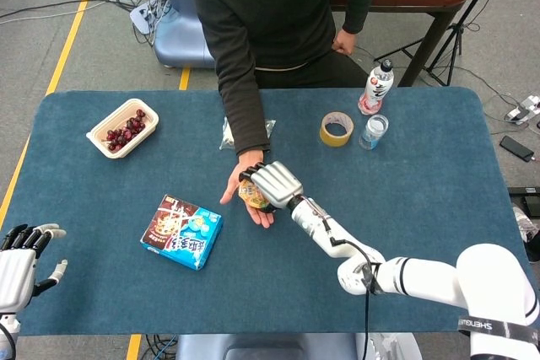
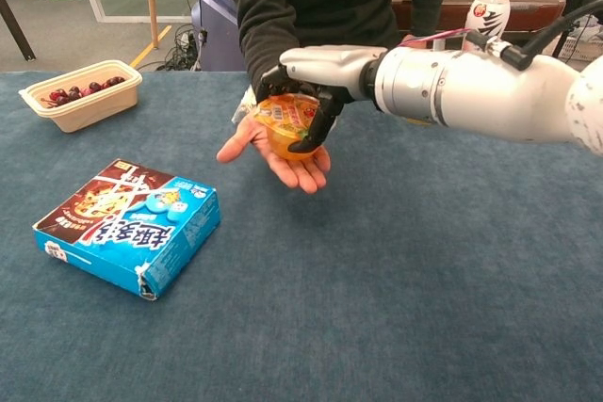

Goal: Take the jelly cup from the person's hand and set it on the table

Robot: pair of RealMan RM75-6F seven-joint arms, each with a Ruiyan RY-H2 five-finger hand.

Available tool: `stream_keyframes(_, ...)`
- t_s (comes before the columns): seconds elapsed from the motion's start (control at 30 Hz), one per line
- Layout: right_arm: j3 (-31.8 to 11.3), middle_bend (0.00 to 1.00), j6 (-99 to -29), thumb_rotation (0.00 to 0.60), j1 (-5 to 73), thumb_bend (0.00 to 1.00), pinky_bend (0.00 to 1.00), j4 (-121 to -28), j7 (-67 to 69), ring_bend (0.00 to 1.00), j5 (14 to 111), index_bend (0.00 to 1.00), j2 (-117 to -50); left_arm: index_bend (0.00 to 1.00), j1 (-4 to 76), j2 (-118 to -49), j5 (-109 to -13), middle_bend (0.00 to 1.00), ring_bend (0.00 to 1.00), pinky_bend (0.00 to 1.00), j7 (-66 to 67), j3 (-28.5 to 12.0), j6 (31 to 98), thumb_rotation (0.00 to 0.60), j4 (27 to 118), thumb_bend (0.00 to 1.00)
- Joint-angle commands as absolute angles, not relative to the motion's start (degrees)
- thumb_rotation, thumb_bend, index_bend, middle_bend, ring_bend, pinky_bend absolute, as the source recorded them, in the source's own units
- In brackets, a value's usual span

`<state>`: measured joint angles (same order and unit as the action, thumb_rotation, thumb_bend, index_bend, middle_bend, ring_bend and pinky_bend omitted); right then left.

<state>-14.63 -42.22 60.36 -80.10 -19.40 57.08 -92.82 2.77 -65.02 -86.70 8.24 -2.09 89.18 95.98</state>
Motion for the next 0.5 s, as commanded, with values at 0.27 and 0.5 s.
stream_keyframes(0.27, -14.75, 0.44, -46.30, 0.600, 56.78, 0.41, 0.60, -86.48, -14.46, 0.31, 61.62, 0.52, -86.55, 0.35, 2.86, -64.94, -86.74, 0.28, 0.23, 0.13, 8.33, -2.26, 89.07, 0.600, 96.14, 0.30)
stream_keyframes(0.5, -12.02, 0.44, -49.58, 0.600, 51.87, 0.41, 0.60, -93.41, -13.79, 0.31, 64.12, 0.52, -77.98, 0.35, 3.01, -65.14, -87.02, 0.28, 0.23, 0.13, 8.42, -2.18, 88.79, 0.600, 96.21, 0.30)
